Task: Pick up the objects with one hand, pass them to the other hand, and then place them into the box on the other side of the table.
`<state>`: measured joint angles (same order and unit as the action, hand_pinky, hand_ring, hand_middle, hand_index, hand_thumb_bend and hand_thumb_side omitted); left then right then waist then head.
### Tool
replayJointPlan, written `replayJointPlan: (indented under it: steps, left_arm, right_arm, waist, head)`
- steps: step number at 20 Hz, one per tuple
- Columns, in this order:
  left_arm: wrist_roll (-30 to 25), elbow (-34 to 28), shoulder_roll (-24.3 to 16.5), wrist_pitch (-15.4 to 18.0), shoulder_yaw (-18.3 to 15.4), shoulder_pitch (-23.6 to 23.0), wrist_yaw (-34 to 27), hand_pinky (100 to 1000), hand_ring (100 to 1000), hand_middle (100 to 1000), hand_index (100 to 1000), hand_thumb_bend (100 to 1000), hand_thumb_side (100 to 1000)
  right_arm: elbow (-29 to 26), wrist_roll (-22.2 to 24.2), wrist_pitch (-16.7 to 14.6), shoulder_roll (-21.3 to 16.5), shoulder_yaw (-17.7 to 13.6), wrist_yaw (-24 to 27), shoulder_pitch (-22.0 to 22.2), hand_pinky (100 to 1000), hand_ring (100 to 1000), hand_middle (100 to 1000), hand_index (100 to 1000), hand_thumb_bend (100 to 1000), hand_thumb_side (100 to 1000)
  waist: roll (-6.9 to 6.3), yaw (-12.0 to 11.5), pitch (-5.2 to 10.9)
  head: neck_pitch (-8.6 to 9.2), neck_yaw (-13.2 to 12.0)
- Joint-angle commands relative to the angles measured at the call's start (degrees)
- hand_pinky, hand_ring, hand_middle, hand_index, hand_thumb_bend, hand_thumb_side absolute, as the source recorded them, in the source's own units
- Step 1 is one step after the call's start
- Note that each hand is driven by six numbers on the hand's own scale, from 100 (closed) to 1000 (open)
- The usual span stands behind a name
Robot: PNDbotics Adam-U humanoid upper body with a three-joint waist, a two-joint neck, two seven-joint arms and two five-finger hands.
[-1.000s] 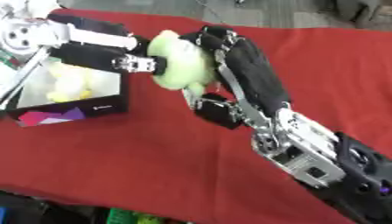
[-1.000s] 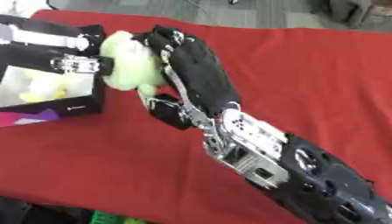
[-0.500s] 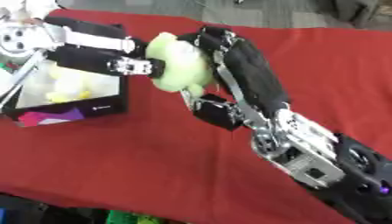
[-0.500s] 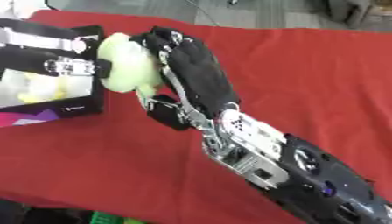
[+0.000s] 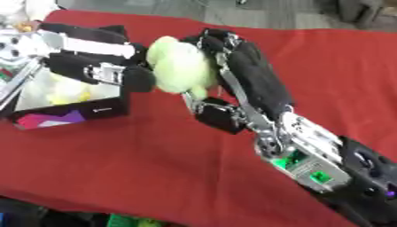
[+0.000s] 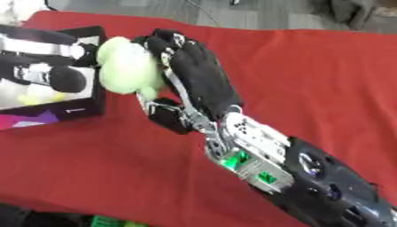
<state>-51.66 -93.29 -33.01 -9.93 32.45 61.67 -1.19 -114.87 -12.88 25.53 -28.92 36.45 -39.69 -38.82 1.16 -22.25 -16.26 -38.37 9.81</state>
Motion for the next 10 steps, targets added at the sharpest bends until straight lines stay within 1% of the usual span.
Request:
replayJointPlan:
  steps: [1, 2, 3, 6, 7, 10]
  left_arm:
    - [-0.31, -4.23, -0.13, 0.07, 0.13, 1.01, -2.61, 1000, 980, 839, 942, 873, 1000]
    - [-0.31, -4.45, -0.2, -0.03, 0.14, 0.95, -2.8, 1000, 980, 839, 942, 887, 1000]
    - [-0.31, -4.68, -0.2, -0.11, 0.16, 0.91, -3.06, 1000, 979, 839, 941, 873, 1000]
    - [-0.31, -4.93, -0.13, -0.84, -0.05, 1.02, -3.17, 1000, 975, 835, 938, 867, 1000]
    - [-0.31, -4.72, -0.02, -1.37, -0.21, 1.11, -2.98, 1000, 969, 828, 933, 850, 1000]
    - [-0.31, -3.12, 0.6, -3.87, -1.13, 1.6, -0.88, 1000, 966, 825, 927, 760, 1000]
  right_arm:
    - [0.28, 0.27, 0.53, -1.08, -0.53, 0.02, -0.59, 674, 474, 464, 529, 100, 100]
    - [0.28, 0.29, 0.55, -1.11, -0.52, -0.03, -0.57, 674, 474, 464, 529, 100, 100]
    - [0.28, 0.35, 0.55, -1.12, -0.48, -0.07, -0.59, 674, 474, 464, 529, 100, 100]
    - [0.28, 0.6, 0.38, -1.04, -0.35, -0.32, -0.77, 674, 475, 464, 530, 100, 100]
    - [0.28, 0.67, 0.21, -0.97, -0.3, -0.47, -0.88, 674, 475, 464, 530, 100, 100]
    - [0.28, 0.72, -0.85, -0.61, -0.17, -0.78, -1.29, 673, 475, 464, 530, 100, 100]
  waist:
    - [-0.19, 0.05, 1.02]
    - [-0.18, 0.06, 1.02]
    - [-0.17, 0.05, 1.01]
    - [-0.14, 0.01, 1.02]
    - [-0.14, -0.02, 1.04]
    - [-0.13, -0.09, 1.13]
  head:
    - [0.77, 0.14]
    - [0.75, 0.12]
    - [0.77, 0.11]
    - [0.68, 0.08]
    - [0.61, 0.05]
    - [0.51, -0.06]
